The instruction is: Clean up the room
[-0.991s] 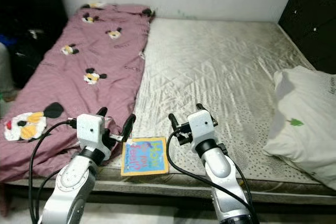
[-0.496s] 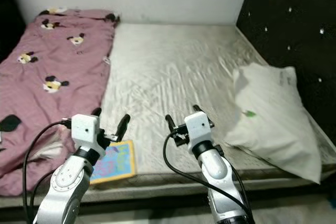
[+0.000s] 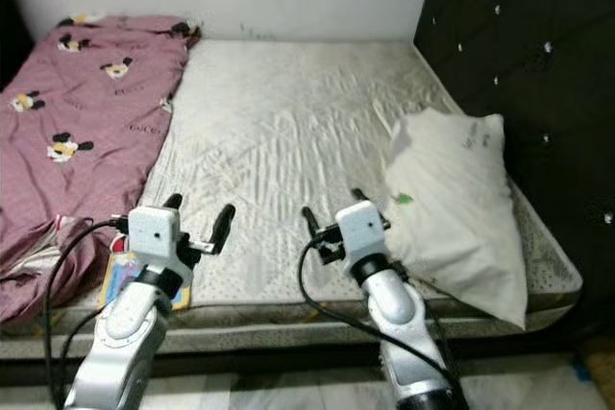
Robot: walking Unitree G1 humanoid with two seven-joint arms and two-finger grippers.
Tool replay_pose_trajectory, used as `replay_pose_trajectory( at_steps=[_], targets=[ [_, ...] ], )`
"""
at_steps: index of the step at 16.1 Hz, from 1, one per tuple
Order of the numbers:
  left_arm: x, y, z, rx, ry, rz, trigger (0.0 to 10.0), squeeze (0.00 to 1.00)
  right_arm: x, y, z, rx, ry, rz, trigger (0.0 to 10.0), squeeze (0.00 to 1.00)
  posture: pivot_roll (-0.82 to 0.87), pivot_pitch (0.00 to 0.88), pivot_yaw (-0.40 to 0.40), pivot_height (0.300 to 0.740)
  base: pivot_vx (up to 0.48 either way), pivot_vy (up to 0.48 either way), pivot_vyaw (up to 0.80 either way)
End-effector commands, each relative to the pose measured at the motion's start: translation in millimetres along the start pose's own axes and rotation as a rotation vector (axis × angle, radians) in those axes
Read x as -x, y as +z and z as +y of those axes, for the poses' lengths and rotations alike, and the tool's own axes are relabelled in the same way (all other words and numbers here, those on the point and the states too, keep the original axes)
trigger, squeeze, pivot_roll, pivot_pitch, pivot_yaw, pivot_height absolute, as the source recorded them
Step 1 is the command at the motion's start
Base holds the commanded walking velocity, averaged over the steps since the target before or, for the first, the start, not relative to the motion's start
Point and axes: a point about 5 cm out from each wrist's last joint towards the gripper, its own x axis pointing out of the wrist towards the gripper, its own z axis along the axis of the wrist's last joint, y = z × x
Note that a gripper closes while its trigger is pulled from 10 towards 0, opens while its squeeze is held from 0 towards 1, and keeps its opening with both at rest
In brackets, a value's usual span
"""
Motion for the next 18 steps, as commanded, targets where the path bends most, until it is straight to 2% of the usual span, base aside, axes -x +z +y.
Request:
replay_pose_trajectory(
  at_steps=[1, 3, 5, 9, 11, 12, 13, 16, 18],
  targets=[
    [-1.8, 1, 10.2, -0.028, 0.058, -0.018, 10.0, 0.0, -4.1, 3, -3.2, -0.011, -0.031, -0.017, 10.0, 0.0, -0.02, 0.0, -0.002, 0.74, 0.0, 0.0, 0.0],
    [-2.4, -1, 21.1, -0.025, 0.123, -0.008, 10.0, 0.0, -7.7, 7, -13.0, 0.023, -0.107, -0.033, 10.0, 0.0, -0.02, 0.0, 0.019, 0.74, 0.0, 0.0, 0.0],
    [-8.3, 2, 26.3, -0.064, 0.145, -0.019, 10.0, 0.0, -11.3, 4, -19.6, 0.007, -0.158, -0.015, 10.0, 0.0, -0.01, 0.0, 0.02, 0.74, 0.0, 0.0, 0.0],
    [-13.5, 7, 29.4, -0.044, 0.113, -0.046, 10.0, 0.0, -18.7, 9, -11.4, 0.109, -0.129, -0.052, 10.0, 0.0, 0.01, 0.0, 0.012, 0.74, 0.0, 0.0, 0.0],
    [-11.9, 10, 34.4, -0.057, 0.129, -0.061, 10.0, 0.0, -18.3, 10, -0.2, -0.057, -0.039, -0.066, 10.0, 0.0, 0.01, 0.0, 0.0, 0.74, 0.0, 0.0, 0.0],
    [-10.7, 10, 35.6, -0.059, 0.129, -0.063, 10.0, 0.0, -17.5, 12, 1.1, -0.043, -0.037, -0.072, 10.0, 0.0, 0.01, 0.0, -0.004, 0.74, 0.0, 0.0, 0.0],
    [-7.8, 7, 37.4, -0.049, 0.138, -0.055, 10.0, 0.0, -15.8, 12, 4.0, 0.028, -0.045, -0.065, 10.0, 0.0, 0.01, 0.0, -0.005, 0.74, 0.0, 0.0, 0.0],
    [-3.0, 0, 32.4, -0.018, 0.15, -0.027, 10.0, 0.0, -10.0, 8, 10.0, -0.039, -0.028, -0.062, 10.0, 0.0, 0.01, 0.0, 0.005, 0.74, 0.0, 0.0, 0.0],
    [-3.0, 0, 32.4, -0.018, 0.15, -0.027, 10.0, 0.0, -10.0, 8, 10.0, -0.039, -0.028, -0.062, 10.0, 0.0, 0.01, 0.0, 0.005, 0.74, 0.0, 0.0, 0.0]
  ],
)
